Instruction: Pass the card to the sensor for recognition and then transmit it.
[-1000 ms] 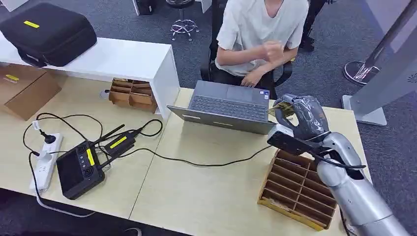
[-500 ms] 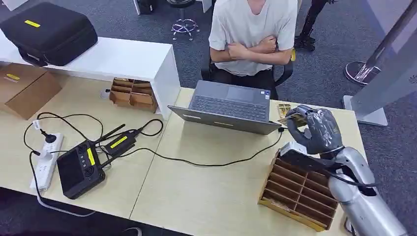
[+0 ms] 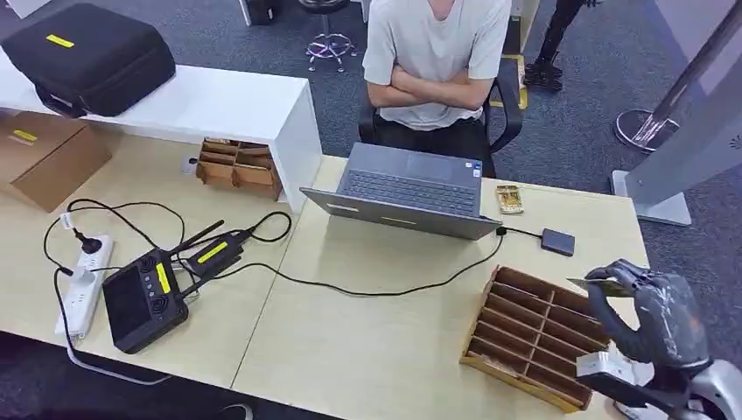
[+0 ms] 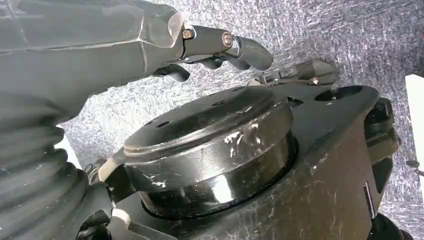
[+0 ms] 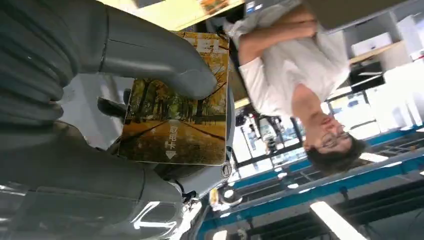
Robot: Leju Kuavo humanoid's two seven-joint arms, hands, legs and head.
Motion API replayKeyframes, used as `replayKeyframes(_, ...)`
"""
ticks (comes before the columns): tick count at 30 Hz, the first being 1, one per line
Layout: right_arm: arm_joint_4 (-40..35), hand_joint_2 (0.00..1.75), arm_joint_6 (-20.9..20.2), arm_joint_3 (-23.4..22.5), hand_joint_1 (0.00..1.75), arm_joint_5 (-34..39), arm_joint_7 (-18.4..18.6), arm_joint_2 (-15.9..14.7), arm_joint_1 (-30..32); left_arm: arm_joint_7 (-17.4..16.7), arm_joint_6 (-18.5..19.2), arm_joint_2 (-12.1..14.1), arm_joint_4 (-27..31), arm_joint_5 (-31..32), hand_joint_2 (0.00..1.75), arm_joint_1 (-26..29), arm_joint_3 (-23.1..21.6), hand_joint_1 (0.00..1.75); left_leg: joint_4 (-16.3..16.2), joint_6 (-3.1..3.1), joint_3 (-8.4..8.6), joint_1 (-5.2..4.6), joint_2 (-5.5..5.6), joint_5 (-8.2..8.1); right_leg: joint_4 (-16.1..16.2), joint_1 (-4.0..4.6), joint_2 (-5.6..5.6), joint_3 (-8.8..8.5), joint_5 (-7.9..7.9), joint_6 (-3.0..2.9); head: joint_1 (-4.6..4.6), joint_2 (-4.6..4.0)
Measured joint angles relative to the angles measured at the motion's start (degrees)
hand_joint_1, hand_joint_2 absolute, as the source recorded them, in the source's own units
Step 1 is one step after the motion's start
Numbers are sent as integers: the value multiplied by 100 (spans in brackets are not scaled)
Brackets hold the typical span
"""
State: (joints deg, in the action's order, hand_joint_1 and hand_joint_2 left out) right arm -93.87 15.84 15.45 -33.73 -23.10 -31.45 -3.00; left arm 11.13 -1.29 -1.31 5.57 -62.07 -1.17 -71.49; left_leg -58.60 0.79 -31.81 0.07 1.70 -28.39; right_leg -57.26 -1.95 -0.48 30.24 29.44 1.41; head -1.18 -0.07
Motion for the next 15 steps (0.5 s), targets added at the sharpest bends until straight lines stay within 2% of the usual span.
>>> replayKeyframes(4, -140, 175, -11, -919, 175, 116, -88, -116, 635, 0, -4, -20, -24, -31, 175, -1, 0, 0, 0, -1, 0, -1, -4, -2, 0, -1, 7, 1, 0, 0, 2, 0)
replayKeyframes(9, -68, 175, -17, -1933, 175, 83, -105, -131, 1043, 0, -7, -35, -37, -59, 175, -1, 0, 0, -1, -1, 1, -2, -5, -2, 0, -2, 9, 2, -1, 0, 0, 0)
replayKeyframes(12, 105, 175, 75, -2396, 175, -276, -7, -134, 1195, 0, -7, -37, -37, -59, 175, -2, 0, 0, -1, -1, 3, -2, -5, -1, 0, -2, 11, 1, -1, 0, 0, 0)
replayKeyframes(15, 336, 175, 548, -2803, 175, -1078, 233, -134, 1317, 0, -7, -39, -39, -59, 175, -2, 0, 0, -1, -1, 3, -1, -5, -2, 0, -1, 11, 0, -1, 0, 0, 0)
